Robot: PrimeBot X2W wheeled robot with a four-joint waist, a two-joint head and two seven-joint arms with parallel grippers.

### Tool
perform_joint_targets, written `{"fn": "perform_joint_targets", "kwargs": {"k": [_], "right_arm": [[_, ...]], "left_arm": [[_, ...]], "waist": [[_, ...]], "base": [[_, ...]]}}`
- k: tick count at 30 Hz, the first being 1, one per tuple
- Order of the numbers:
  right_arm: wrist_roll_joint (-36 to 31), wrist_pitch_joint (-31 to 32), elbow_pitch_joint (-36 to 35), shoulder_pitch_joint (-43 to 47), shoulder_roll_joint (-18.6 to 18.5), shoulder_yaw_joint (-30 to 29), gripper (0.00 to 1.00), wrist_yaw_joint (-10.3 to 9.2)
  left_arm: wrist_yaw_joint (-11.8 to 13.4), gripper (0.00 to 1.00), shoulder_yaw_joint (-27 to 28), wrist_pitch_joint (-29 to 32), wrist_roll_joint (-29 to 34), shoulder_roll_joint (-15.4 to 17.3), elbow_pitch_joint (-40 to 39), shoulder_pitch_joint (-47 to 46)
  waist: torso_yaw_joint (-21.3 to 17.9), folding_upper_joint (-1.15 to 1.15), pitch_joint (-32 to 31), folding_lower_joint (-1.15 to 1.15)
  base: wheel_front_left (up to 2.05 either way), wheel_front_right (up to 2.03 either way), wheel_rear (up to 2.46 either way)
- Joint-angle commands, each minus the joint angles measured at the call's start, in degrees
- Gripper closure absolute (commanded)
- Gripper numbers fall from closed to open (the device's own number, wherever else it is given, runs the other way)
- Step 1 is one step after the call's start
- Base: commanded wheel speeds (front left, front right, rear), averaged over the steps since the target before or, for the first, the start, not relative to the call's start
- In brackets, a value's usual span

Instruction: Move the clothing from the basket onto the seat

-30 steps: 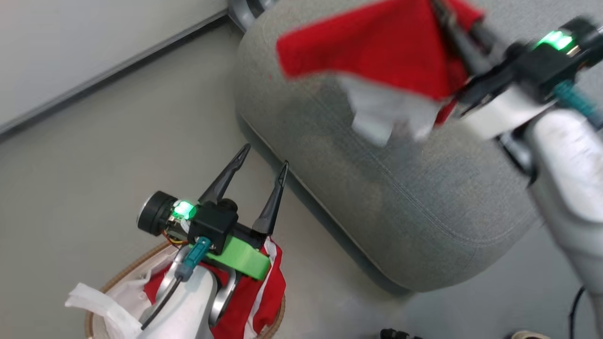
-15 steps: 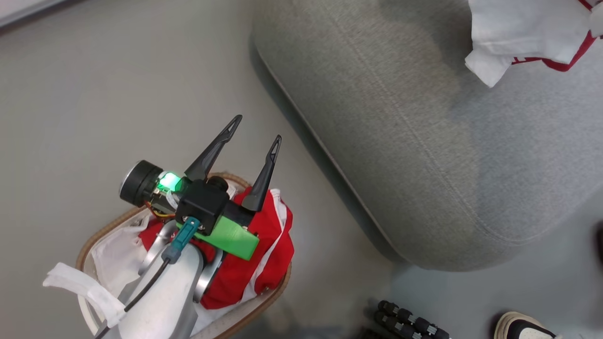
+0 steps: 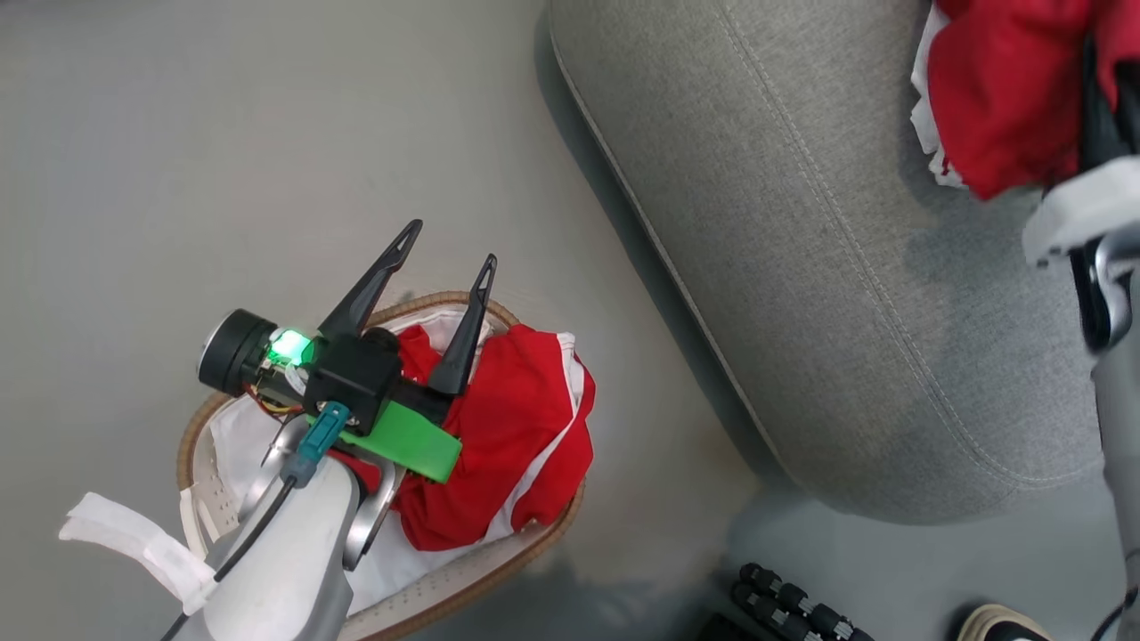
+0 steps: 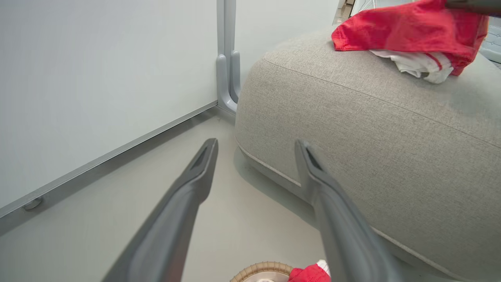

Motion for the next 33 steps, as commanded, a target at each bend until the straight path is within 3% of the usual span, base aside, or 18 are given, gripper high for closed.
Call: {"fn": "perform_joint_targets", "kwargs": {"k": [1, 13, 25, 33], "right_arm": [[-0.5, -0.1, 0.1, 2.4, 0.2, -1.5, 0.0, -0.08], [-0.6, -0.1, -4.6, 19.9, 3.7, -7.4, 0.0, -0.08], [3.8, -0.1, -17.5, 26.7, 8.2, -0.3, 0.0, -0.08], [6.4, -0.1, -22.4, 28.0, 10.5, 6.3, 0.0, -0.07]], "left_arm": [[-0.2, 0.0, 0.5, 0.0, -0.3, -0.4, 0.4, 1.1], [0.8, 0.0, 6.6, 0.0, -0.6, -4.1, 2.9, 5.9], [2.4, 0.0, 16.2, 0.0, -0.1, -6.9, 3.3, 11.6], [2.9, 0.0, 23.4, 0.0, 0.9, -8.2, 4.0, 14.9]], "waist": [[0.2, 0.0, -2.1, -0.01], [2.7, 0.0, -12.1, -0.01], [9.5, 0.0, -18.9, -0.01], [15.4, 0.0, -23.1, -0.01]], "base": [[0.0, 0.0, 0.0], [0.0, 0.0, 0.0], [0.0, 0.0, 0.0], [0.0, 0.0, 0.0]]}}
